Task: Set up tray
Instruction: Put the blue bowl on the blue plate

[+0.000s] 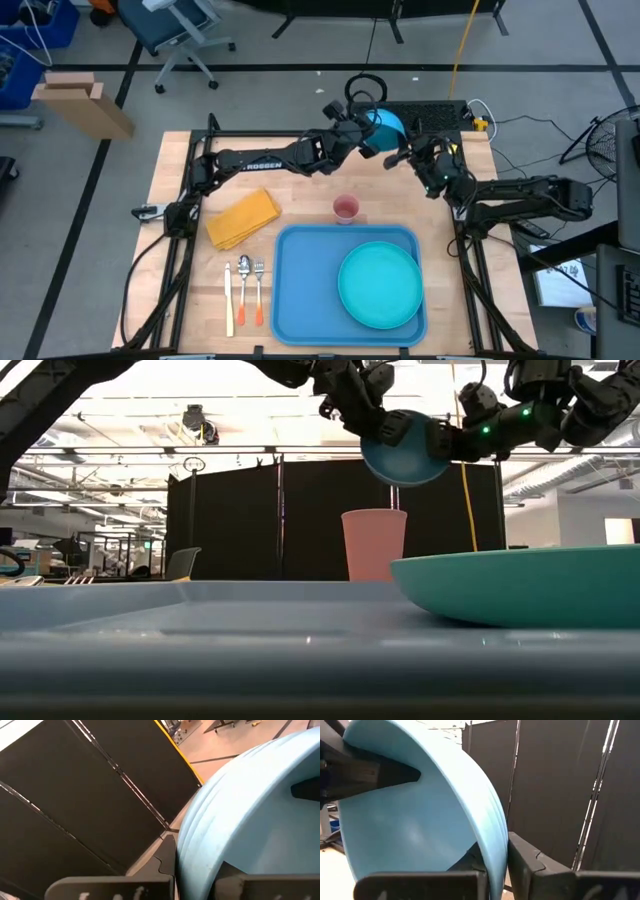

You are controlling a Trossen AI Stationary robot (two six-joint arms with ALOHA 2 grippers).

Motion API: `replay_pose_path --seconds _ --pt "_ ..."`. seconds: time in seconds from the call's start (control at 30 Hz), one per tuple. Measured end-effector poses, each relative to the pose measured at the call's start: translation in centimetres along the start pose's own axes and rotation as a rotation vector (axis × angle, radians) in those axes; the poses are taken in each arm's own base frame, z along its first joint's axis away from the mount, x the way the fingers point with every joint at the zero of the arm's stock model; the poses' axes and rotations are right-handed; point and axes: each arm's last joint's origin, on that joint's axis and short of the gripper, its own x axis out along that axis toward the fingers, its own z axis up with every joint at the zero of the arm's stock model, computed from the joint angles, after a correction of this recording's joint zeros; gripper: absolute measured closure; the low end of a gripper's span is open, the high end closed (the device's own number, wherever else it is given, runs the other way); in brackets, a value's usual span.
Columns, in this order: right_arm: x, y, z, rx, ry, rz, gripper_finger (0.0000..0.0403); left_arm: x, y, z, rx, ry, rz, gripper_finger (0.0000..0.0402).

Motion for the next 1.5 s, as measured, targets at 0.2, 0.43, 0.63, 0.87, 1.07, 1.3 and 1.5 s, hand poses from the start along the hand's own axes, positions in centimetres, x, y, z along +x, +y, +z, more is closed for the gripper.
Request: replay_pose_path --seconds 0.2,0.43,0.63,0.87,1.07,1.3,1.5 --pt "0.0 0.0 -0.2 -0.034 0.020 0.002 0.0376 -0.6 -0.7 0.0 0.041 0.020 -0.004 0.0353" --pt "-0.2 0.6 -0.5 -0.042 0.021 0.157 0.0401 -4.3 -1.7 2.0 0.323 0.018 0.051 0.0213" --pt "-0.1 1.0 1.0 0.003 -0.024 0.188 0.0401 -5.8 -1.0 3.7 0.358 0.009 0.157 0.0129" --pt "0.0 1.3 1.7 -0.024 -0.011 0.143 0.0401 -5.6 -0.6 3.8 0.353 0.024 0.202 0.0092" --pt "0.1 1.0 2.2 -0.007 -0.042 0.064 0.0401 -4.8 0.2 3.8 0.259 0.019 0.234 0.0080" --pt "0.8 0.9 3.9 -0.061 -0.060 0.003 0.0402 -4.2 1.0 3.8 0.188 0.023 0.278 0.0078" --pt "0.9 0.9 4.1 -0.054 -0.061 0.011 0.0402 -4.5 0.9 3.8 0.129 0.030 0.291 0.0077"
